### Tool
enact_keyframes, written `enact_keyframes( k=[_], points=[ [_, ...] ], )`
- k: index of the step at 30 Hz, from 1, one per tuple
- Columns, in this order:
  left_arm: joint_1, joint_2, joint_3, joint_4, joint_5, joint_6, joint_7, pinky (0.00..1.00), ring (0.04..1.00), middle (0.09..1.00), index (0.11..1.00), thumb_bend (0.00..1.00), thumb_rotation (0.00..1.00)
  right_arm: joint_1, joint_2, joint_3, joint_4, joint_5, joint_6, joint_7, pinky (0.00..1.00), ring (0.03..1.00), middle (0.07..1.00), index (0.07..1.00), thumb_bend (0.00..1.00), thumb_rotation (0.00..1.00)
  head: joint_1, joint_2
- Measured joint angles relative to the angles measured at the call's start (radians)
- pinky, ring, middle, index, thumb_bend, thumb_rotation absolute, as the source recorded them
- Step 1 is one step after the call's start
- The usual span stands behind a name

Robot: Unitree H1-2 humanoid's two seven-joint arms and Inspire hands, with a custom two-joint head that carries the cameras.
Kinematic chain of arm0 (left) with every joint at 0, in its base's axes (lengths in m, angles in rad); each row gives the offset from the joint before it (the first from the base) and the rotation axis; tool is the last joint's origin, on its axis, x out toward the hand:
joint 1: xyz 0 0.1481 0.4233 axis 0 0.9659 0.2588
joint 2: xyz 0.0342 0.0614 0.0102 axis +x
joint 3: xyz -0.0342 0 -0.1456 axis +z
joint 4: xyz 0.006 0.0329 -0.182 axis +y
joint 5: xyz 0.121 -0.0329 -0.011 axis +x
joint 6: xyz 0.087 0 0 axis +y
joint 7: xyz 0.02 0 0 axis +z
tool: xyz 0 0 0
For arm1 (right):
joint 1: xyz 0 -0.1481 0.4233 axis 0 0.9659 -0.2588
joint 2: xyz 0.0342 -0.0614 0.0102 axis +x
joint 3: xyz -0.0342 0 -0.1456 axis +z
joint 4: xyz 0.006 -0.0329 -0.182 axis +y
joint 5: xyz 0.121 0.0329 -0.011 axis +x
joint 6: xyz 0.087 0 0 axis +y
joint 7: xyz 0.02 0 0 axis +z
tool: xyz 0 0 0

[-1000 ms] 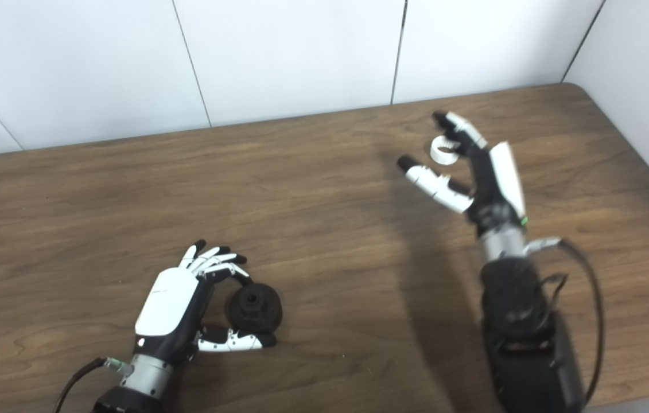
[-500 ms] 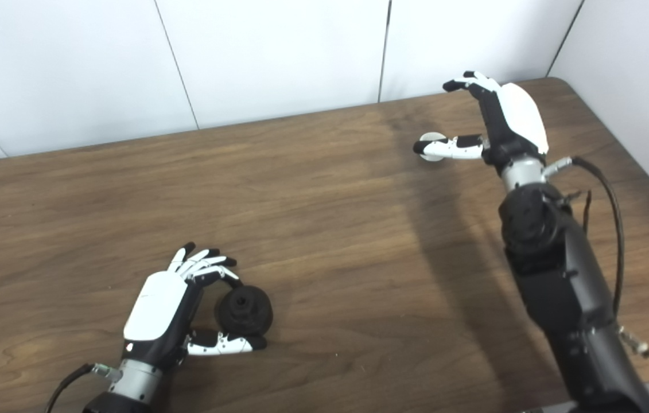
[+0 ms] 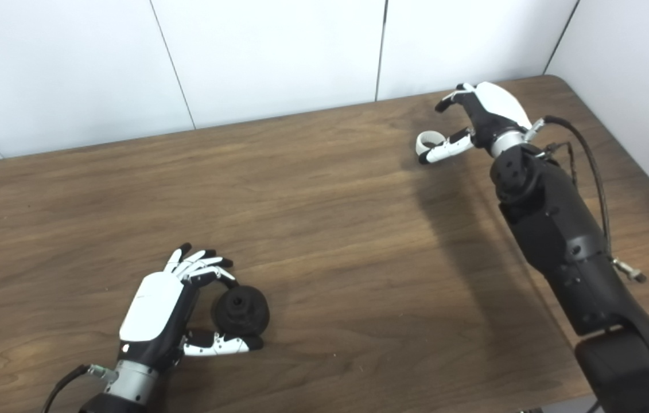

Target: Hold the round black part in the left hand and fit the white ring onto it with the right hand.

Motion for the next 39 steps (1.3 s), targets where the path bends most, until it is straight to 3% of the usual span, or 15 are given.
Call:
enact_keyframes(
  k=[13, 39],
  points=[
    [0.000, 0.001, 0.002, -0.001, 0.002, 0.000, -0.004, 1.00, 0.880, 0.778, 0.486, 0.52, 0.05, -0.068, 0.001, 0.051, 0.090, -0.034, 0.003, 0.076, 0.96, 1.000, 0.935, 0.716, 0.85, 0.29, 0.008, 0.000],
    [0.000, 0.000, 0.005, -0.005, 0.009, 0.004, -0.011, 1.00, 0.876, 0.776, 0.486, 0.52, 0.05, -0.098, 0.001, 0.062, 0.152, -0.053, 0.003, 0.076, 0.95, 0.999, 0.915, 0.675, 0.83, 0.27, 0.009, 0.002]
  ],
)
